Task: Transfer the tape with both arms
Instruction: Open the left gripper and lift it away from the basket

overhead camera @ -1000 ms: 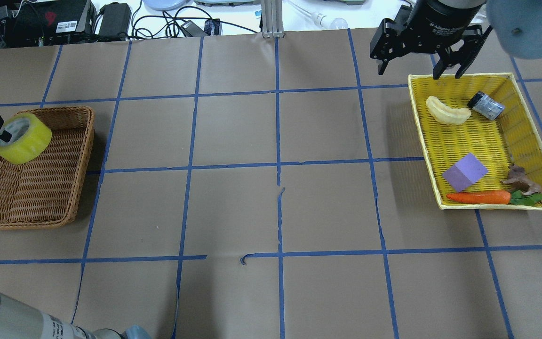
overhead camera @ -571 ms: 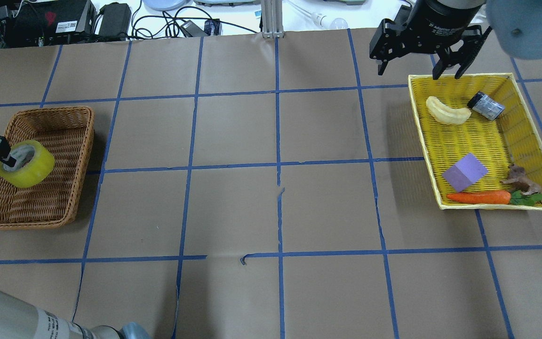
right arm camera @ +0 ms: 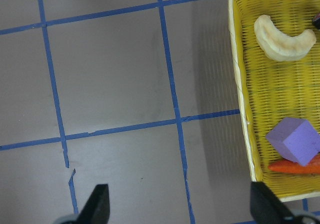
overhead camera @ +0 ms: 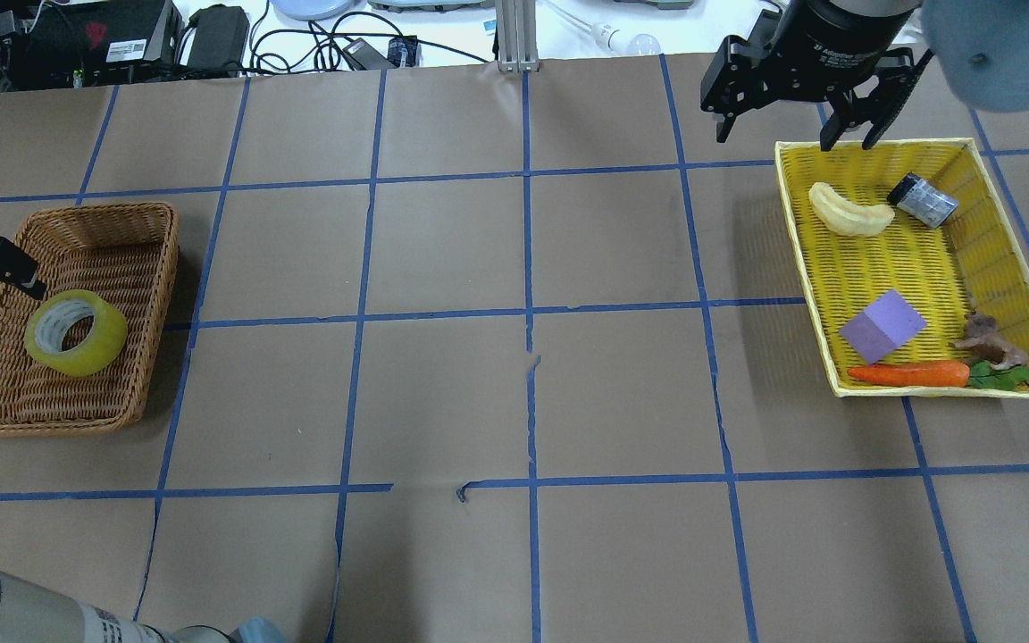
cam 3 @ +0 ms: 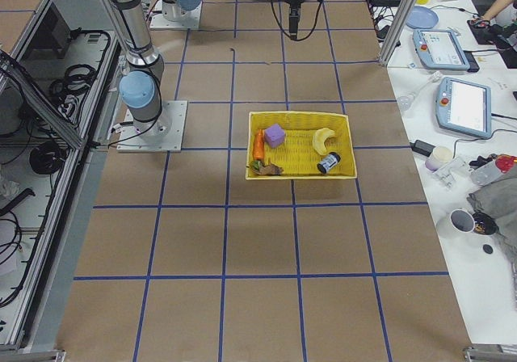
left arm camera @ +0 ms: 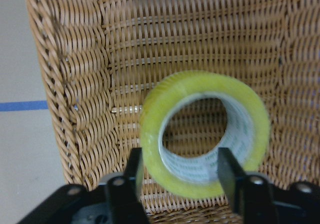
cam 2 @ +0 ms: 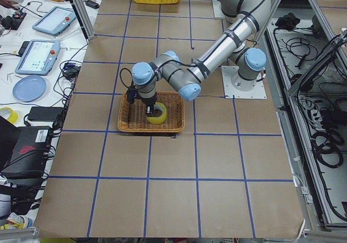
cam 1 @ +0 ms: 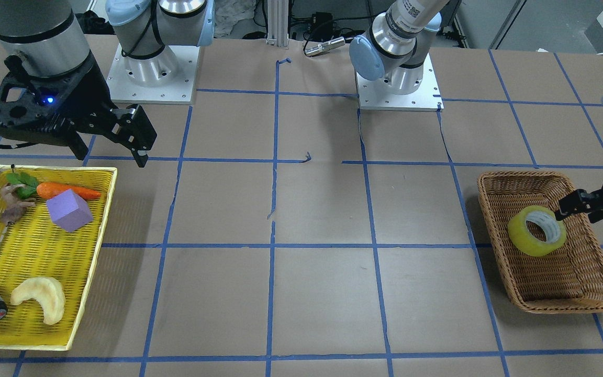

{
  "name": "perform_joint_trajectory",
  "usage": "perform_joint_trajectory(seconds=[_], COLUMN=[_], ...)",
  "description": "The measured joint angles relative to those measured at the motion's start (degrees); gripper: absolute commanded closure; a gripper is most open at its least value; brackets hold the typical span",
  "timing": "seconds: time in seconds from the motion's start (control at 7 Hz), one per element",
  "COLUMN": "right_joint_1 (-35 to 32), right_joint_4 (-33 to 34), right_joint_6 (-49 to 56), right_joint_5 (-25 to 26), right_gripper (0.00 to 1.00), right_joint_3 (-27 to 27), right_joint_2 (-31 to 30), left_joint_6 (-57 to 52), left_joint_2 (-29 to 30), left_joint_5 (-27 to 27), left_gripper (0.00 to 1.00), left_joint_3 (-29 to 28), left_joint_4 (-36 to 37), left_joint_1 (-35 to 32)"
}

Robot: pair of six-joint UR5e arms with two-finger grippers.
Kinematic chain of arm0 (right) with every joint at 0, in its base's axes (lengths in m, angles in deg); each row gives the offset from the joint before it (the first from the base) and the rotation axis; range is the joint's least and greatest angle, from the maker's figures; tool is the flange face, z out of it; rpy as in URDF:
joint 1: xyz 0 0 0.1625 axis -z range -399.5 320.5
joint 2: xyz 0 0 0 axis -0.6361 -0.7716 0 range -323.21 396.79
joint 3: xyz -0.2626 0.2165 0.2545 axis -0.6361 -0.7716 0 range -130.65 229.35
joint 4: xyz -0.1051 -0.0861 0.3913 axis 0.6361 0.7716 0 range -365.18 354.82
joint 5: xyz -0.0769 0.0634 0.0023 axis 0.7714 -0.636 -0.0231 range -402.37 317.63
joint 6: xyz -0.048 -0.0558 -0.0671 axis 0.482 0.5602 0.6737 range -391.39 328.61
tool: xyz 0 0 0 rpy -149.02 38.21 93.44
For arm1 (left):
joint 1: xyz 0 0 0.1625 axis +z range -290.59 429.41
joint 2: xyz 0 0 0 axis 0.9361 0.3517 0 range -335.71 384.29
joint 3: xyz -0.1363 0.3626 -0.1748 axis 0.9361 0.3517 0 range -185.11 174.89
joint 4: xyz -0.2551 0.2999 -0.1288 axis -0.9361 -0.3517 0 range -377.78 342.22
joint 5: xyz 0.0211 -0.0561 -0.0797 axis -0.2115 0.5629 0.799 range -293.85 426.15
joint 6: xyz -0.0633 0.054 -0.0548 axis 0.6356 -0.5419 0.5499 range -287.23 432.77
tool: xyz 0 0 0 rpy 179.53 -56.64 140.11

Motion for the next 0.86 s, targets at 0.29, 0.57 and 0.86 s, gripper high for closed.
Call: perform_joint_trajectory(seconds=[0.29, 0.57, 0.86], right_joint_1=[0.0, 0.0, 0.0], right_joint_4=[0.0, 0.0, 0.0], right_joint_6=[0.0, 0.0, 0.0], right_joint_5=[0.0, 0.0, 0.0], right_gripper=[0.00, 0.00, 0.00], right_joint_3=[0.0, 0.0, 0.0], right_joint_2=[0.0, 0.1, 0.1], left_joint_6=[7.9, 21.2, 31.8], left_joint_2=[-5.6, -10.7, -15.0], left_joint_5=[0.0, 0.2, 0.8], left_gripper=[0.00, 0.00, 0.00], left_joint_3=[-4.4, -7.5, -7.9], left_joint_4=[-9.8, -15.9, -16.8], left_joint_1=[-3.7, -13.7, -25.5])
